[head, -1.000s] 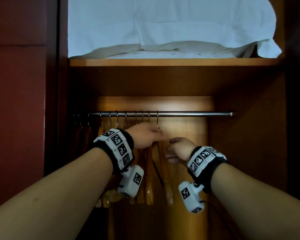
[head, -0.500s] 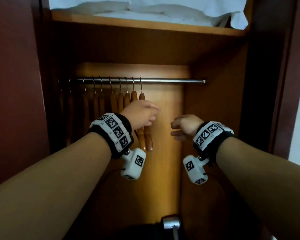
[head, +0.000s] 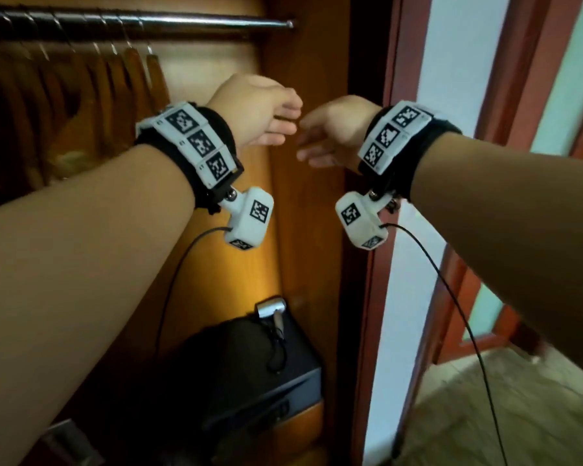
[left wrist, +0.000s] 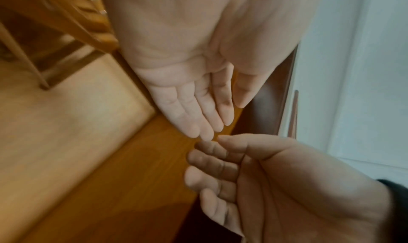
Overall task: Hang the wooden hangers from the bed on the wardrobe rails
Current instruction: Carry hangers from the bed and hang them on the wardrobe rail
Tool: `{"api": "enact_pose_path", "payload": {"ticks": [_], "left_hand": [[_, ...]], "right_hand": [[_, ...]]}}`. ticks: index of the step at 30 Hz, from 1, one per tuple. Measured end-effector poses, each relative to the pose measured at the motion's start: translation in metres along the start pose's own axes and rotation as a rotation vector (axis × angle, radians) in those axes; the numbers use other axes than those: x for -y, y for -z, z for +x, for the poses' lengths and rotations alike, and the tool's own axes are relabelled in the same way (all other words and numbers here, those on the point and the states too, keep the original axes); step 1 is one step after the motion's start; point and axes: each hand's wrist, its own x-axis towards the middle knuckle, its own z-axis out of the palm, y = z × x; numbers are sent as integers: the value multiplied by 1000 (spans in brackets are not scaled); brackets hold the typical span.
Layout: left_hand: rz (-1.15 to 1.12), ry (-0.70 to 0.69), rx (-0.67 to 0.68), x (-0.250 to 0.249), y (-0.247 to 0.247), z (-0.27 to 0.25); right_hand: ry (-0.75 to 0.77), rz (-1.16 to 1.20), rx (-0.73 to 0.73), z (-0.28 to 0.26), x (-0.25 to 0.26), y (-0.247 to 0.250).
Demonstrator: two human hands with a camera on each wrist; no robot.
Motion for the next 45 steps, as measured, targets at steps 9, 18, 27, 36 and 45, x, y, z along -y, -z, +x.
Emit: {"api": "enact_pose_path", "payload": {"ticks": [9,18,27,36,45], "left_hand": [[-156,-3,195,-30,-163,-44],[-174,31,490,-23,-322,-87],[-254,81,940,-8,-480,-116],[-347,-39,1510,-63,-612,-269],[-378,-180,1912,-165,-685,-487]], "right_hand": [[-83,-103,-105,-109,-39,126],[-269,-88,-358,-194,-119,241],[-491,-69,-781,-283,-196,332],[-646,18,-1276,-487,-209,364],[-698,83,-1678,-729,-184,362]]}}
